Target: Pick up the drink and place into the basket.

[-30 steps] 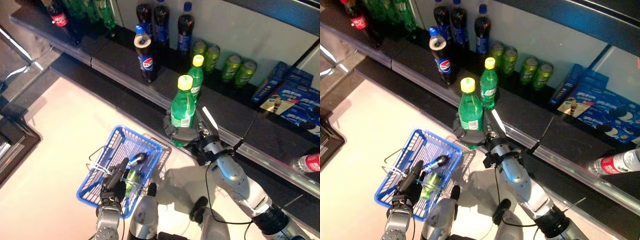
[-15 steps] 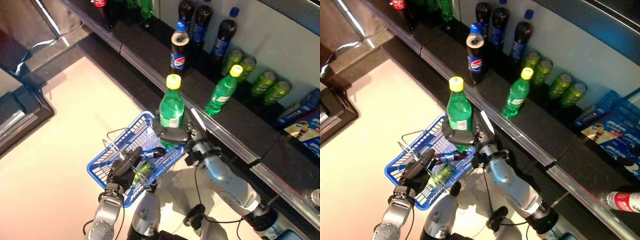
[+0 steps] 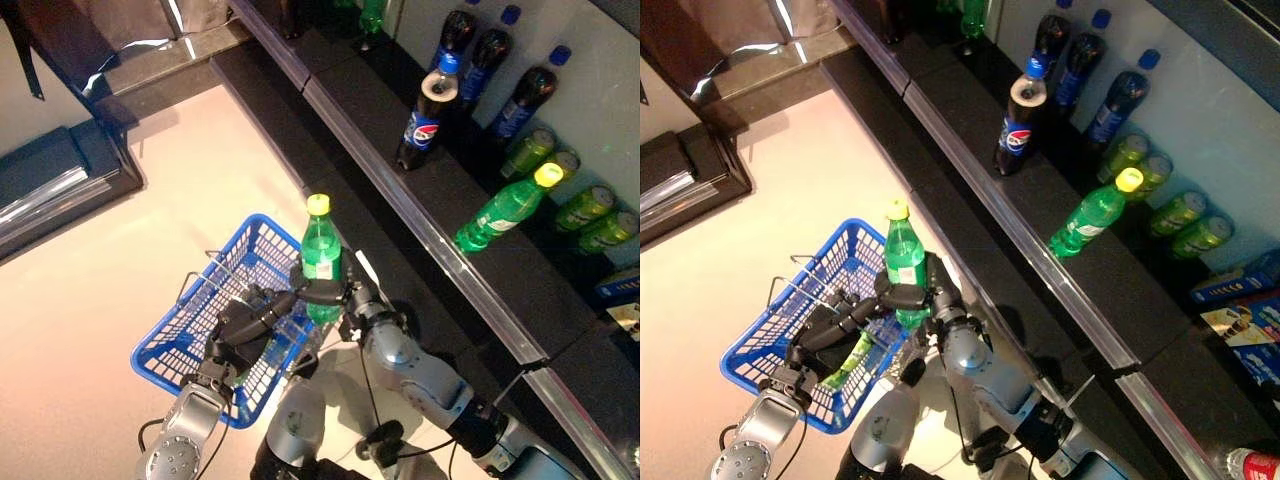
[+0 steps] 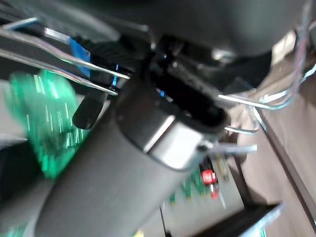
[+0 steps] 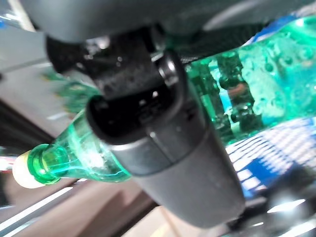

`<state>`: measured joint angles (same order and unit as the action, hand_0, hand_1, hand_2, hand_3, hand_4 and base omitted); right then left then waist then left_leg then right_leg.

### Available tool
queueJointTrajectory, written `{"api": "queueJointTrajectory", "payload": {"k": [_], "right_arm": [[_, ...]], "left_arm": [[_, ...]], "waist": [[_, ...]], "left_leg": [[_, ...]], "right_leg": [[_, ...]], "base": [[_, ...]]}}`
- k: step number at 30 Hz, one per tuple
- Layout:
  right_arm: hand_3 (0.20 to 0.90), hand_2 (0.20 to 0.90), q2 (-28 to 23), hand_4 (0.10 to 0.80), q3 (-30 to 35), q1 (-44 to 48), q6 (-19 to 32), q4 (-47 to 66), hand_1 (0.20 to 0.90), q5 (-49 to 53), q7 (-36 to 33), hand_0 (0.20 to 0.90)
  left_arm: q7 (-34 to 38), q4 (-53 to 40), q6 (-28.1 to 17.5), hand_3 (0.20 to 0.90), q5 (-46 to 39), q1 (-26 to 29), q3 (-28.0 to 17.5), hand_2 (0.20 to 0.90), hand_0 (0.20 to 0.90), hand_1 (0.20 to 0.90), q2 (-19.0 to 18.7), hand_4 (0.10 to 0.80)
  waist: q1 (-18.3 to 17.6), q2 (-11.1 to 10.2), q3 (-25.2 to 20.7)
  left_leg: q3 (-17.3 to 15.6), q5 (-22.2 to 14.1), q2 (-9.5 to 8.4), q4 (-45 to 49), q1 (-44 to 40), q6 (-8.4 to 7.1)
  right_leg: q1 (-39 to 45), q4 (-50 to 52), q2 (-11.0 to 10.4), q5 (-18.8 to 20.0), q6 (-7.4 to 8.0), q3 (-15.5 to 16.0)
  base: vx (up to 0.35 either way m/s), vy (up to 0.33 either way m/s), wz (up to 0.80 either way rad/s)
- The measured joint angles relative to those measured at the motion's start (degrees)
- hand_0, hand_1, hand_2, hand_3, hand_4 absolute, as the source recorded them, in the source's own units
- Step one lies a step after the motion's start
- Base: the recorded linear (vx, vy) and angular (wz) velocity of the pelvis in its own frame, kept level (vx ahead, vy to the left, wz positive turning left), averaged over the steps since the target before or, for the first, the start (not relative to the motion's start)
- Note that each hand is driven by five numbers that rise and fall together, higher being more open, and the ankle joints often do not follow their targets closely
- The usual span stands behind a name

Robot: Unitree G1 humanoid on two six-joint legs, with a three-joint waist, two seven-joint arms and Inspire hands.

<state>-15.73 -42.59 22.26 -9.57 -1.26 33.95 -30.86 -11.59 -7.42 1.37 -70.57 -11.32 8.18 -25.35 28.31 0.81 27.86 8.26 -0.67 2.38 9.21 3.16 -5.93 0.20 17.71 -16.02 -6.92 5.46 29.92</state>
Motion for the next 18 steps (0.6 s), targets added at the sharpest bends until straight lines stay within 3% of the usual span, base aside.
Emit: {"api": "queueJointTrajectory", "payload": {"k": [5, 18], "right_arm": [[0.2, 0.3, 0.2, 0.1, -0.3, 0.0, 0.0, -0.4, 0.3, 0.0, -1.5, 0.3], [0.2, 0.3, 5.0, 0.1, 0.7, -0.1, 1.7, -12.7, 0.3, -0.1, -3.2, 0.3]], "left_arm": [[-5.0, -0.2, 2.4, 0.2, 0.3, 0.2, -0.3, 0.3, 0.3, 0.3, -3.4, 0.1], [-15.7, -3.2, 6.5, 0.2, 1.7, 0.1, -0.5, 0.3, 0.3, 0.3, -4.8, 0.1]], "waist": [[0.2, -0.1, 0.0], [1.7, -0.1, 0.0]], "left_leg": [[0.3, 0.0, -0.23, 0.1, 0.0, 0.0], [1.2, -0.1, -1.08, 0.0, 0.3, 0.2]], "right_leg": [[0.3, 0.0, -0.2, -0.1, 0.13, 0.4], [0.6, 0.1, -1.1, -0.6, 0.75, 1.3]], "base": [[0.014, 0.006, 0.04], [0.041, 0.015, 0.04]]}}
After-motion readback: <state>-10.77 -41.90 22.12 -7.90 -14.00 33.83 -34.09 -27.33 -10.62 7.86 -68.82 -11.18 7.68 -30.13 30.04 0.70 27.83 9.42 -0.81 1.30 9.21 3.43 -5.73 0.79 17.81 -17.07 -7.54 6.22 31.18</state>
